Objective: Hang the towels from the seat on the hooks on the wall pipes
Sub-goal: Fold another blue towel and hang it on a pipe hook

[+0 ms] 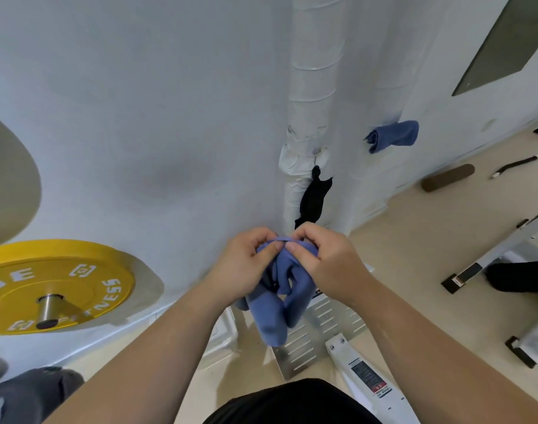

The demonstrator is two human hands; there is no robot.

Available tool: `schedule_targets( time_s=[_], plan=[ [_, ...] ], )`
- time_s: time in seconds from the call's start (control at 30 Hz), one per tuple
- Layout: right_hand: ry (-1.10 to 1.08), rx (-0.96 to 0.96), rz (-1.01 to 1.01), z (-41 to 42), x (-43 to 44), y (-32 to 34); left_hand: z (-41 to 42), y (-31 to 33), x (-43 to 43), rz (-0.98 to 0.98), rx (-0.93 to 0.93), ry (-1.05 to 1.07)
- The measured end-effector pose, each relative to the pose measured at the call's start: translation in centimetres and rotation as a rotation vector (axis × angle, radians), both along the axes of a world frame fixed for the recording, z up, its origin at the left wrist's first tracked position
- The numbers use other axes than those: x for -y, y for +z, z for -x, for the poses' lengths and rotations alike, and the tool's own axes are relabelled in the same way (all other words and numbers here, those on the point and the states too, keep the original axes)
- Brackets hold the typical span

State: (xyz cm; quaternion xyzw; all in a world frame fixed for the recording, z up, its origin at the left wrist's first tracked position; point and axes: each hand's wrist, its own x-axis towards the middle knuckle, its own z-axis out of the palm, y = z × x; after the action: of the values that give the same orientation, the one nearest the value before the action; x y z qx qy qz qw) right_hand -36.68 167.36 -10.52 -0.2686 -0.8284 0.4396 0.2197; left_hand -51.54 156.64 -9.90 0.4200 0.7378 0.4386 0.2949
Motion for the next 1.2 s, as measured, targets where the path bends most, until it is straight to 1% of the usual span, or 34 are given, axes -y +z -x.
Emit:
schedule_targets(
  time_s=[0.07,0.13,0.2,0.27,0.33,0.47,0.53,0.63,0.73,0.8,0.87,1.0,1.2],
  plan=[
    [0.012,0.067,0.022,-0.9,-1.0,-0.5,0.8,0.2,-0.3,0.001,-0.019,0.047],
    [0.028,0.18,-0.066,-1.7,-1.9,-1.1,1.8,0.3,-0.5,0.011,-0.042,0.101],
    [0.032,0.236,-0.125,-2.5,-2.6,-1.1,2.9,0.6,-0.5,0.025,-0.051,0.144],
    [0.012,0.261,-0.082,-3.2,-3.2,-1.0,3.9,0.6,-0.5,0.047,-0.053,0.158],
    [-0.016,0.226,0.024,-3.5,-3.3,-0.7,4.4,0.5,-0.5,0.063,-0.034,0.173],
    [-0.051,0.0,0.27,-3.1,-1.8,0.2,3.6,0.7,-0.2,0.122,0.161,0.179],
    [-0.016,-0.039,0.303,-2.4,-0.3,0.4,2.6,1.3,-0.1,0.12,0.214,0.108],
    [0.007,-0.089,0.316,-0.9,1.7,0.4,0.5,2.3,0.2,0.093,0.249,-0.06],
    [0.03,-0.168,0.344,0.0,2.6,0.6,-0.6,2.5,0.3,-0.004,0.212,-0.146],
    [0.057,-0.167,0.321,0.0,2.6,0.7,-0.7,2.6,0.5,-0.044,0.188,-0.131],
    [0.067,-0.147,0.296,-0.3,2.2,0.6,-0.5,2.6,0.9,-0.047,0.204,-0.113],
    [0.11,-0.115,0.326,-0.5,2.0,0.6,-0.5,2.3,1.5,-0.089,0.22,-0.167],
    [0.018,-0.042,0.269,-0.1,1.7,0.2,0.1,1.9,1.8,-0.05,0.167,-0.131]
  ],
)
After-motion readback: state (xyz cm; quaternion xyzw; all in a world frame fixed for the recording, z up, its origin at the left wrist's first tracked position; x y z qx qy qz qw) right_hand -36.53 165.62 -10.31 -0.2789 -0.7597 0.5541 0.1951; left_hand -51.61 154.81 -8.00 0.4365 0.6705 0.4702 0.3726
